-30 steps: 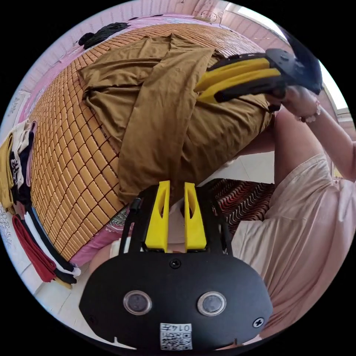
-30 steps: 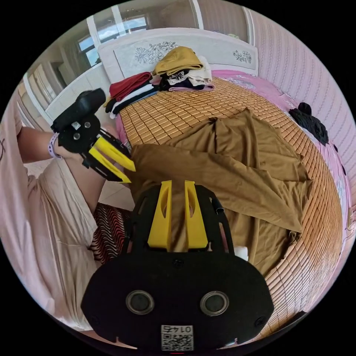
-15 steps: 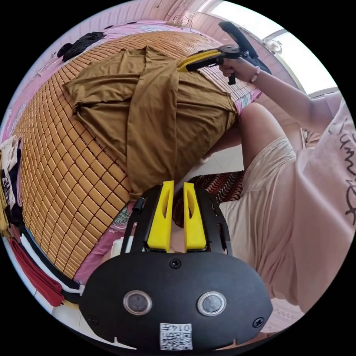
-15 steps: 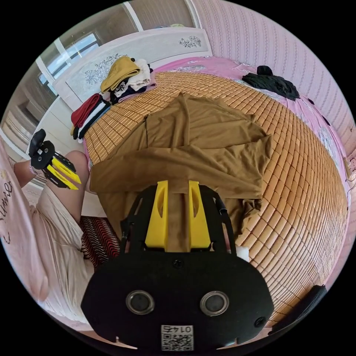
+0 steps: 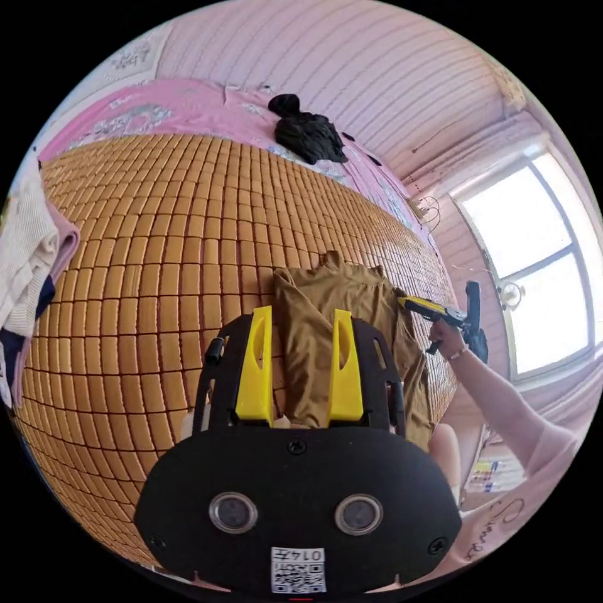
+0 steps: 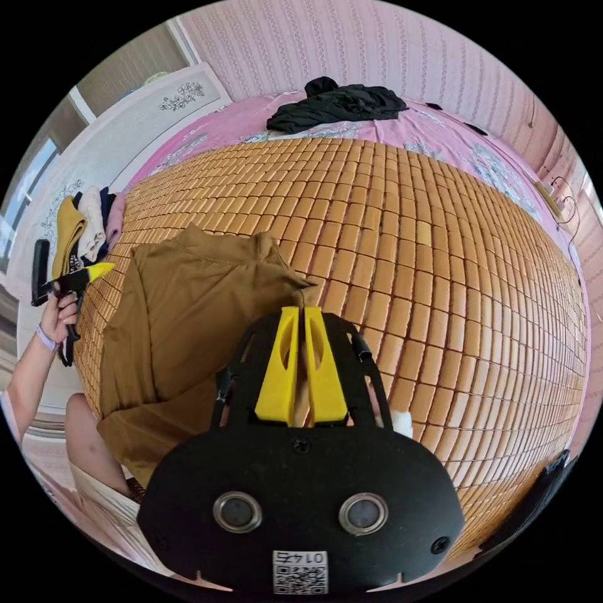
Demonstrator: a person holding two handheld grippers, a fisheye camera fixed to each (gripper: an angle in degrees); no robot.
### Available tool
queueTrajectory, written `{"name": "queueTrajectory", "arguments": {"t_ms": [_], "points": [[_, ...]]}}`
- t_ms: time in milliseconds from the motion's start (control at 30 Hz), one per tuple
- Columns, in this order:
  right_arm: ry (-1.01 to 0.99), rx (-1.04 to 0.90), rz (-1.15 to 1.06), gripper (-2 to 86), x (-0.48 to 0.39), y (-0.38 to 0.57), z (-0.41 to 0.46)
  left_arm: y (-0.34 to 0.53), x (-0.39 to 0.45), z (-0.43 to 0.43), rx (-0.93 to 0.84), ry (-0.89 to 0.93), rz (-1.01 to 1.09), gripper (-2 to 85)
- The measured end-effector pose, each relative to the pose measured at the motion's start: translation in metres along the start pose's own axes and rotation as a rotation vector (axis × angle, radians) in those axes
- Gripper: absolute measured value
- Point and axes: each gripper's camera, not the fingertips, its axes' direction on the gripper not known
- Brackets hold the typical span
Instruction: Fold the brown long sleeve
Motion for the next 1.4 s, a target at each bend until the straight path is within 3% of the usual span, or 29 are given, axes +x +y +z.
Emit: {"name": "queueTrajectory", "arguments": {"t_ms": [100, 233, 367, 667, 800, 1100, 1300, 1400], "points": [[-0.059, 0.096, -0.017, 1.2, 0.005, -0.005, -0.025, -0.013, -0.001, 0.022, -0.063, -0.143, -0.065, 10.2], [-0.153, 0.207, -0.024, 0.6, 0.02, -0.018, -0.072, -0.026, 0.032, 0.024, -0.153, -0.395, 0.135, 0.6], [-0.072, 0.217, -0.076, 0.4, 0.026, -0.031, -0.104, -0.048, 0.055, -0.015, -0.056, -0.302, 0.253, -0.8], [-0.086, 0.365, 0.071, 0.4, 0.074, -0.037, -0.164, -0.086, 0.062, -0.086, 0.216, -0.182, 0.212, -1.0], [-0.128, 0.335, 0.064, 0.4, 0.084, -0.025, -0.168, -0.085, 0.065, -0.09, 0.198, -0.164, 0.253, -1.0], [-0.408, 0.218, -0.089, 0.6, 0.063, 0.11, -0.176, 0.048, 0.044, -0.109, 0.027, -0.02, 0.401, -1.0], [-0.384, -0.12, 0.033, 1.2, 0.042, 0.217, -0.086, 0.177, -0.022, -0.049, -0.161, 0.024, 0.195, -0.9], [-0.302, -0.096, 0.054, 1.7, 0.033, 0.237, -0.088, 0.2, -0.043, -0.039, -0.195, -0.094, 0.101, -0.9]]}}
